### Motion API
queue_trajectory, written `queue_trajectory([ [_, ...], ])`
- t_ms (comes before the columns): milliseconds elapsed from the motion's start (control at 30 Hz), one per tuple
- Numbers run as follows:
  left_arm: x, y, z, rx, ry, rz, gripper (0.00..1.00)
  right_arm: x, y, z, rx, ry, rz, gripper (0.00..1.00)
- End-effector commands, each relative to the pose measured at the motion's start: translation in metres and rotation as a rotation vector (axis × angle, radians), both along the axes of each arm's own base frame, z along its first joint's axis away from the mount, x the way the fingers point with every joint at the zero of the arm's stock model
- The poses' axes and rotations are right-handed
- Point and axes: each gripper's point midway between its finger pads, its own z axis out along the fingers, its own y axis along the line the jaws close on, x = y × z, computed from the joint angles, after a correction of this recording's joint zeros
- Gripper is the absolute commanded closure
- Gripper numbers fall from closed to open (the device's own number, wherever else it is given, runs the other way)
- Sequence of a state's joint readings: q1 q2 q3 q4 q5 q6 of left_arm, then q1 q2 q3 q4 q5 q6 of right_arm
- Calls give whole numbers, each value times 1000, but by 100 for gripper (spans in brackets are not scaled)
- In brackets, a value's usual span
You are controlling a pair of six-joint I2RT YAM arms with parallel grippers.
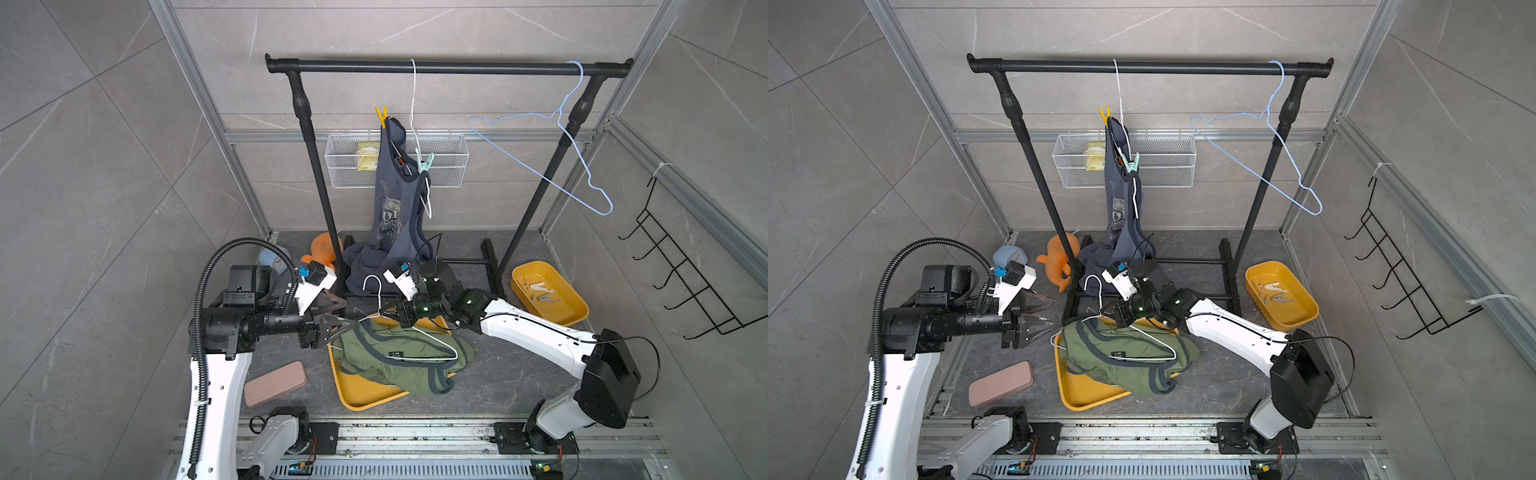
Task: Remove the clothespins securing tank tops to the hanger
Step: Pick up the hanger from the storage box.
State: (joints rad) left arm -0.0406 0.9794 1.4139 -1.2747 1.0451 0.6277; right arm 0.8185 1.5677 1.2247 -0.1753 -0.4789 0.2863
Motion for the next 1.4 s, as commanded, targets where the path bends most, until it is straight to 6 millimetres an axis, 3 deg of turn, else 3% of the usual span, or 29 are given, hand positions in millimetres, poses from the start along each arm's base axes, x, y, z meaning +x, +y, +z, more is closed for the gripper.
queue_trajectory([
  [0,-4,-1,2,-12,-10,-8,34,0,-11,-19,-75,6,-12,100],
  [267,-2,-2,-2,-19,3,-17,34,-12,-21,-74,-123,100,-26,100],
  [433,0,-3,-3,-26,9,-22,34,-16,-26,-105,-158,151,-35,93],
  [867,3,-4,-6,-32,17,-26,34,-24,-30,-131,-194,208,-22,77],
  [1033,3,-4,-4,-38,15,-32,33,-29,-30,-135,-203,221,-2,73],
  [1133,4,-5,-4,-40,19,-34,33,-24,-31,-133,-217,200,-12,77],
  [1267,6,-5,-5,-40,25,-30,33,-13,-27,-116,-213,146,-33,90],
  [1367,16,-3,-9,-31,36,11,33,-2,-26,-90,-188,72,-58,96],
])
